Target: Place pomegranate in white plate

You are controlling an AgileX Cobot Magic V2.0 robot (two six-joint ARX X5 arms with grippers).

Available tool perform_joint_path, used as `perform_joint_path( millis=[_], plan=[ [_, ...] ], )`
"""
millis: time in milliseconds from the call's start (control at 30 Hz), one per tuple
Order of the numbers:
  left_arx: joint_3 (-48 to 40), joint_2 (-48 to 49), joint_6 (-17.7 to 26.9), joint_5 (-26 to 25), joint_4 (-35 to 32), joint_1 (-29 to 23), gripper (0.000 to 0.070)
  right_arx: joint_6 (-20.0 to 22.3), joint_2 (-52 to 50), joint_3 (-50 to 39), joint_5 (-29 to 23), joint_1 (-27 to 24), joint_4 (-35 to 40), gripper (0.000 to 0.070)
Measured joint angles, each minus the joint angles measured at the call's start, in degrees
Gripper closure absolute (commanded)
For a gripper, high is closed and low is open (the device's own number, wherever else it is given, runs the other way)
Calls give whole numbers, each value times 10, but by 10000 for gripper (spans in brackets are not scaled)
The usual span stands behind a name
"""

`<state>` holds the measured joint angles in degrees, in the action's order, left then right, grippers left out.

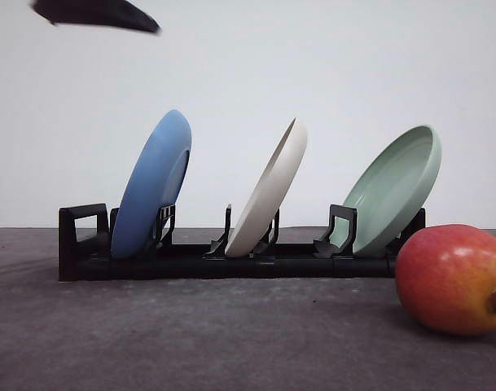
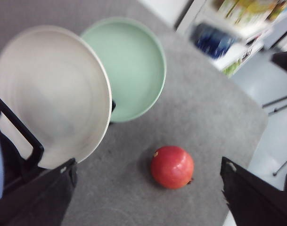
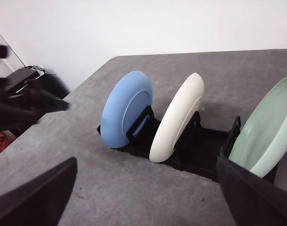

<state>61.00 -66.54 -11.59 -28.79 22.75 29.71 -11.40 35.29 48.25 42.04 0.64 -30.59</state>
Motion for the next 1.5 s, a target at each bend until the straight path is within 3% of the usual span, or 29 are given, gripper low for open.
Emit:
perform_joint_path(
  millis=[200,400,733,767,800,900,967,1333,1500],
  plan=[
    [148,-166,18,70,67,51,104,0,0,0,0,0,0,97],
    [262,-292,55,157,74,95,107,0,0,0,0,0,0,97],
    [278,-390,75,223,54,125,115,-9,0,0,0,0,0,96],
    [278,-394,76,224,52,125,141,-9,0,0,0,0,0,97],
    [278,-396,76,225,52,125,224,-9,0,0,0,0,0,97],
    [278,-400,76,225,53,125,532,-9,0,0,0,0,0,97],
    [278,-400,76,225,52,125,700,-9,0,0,0,0,0,97],
    [278,-393,76,228,63,127,700,-9,0,0,0,0,0,97],
    [278,-343,75,222,73,135,700,-9,0,0,0,0,0,97]
  ],
)
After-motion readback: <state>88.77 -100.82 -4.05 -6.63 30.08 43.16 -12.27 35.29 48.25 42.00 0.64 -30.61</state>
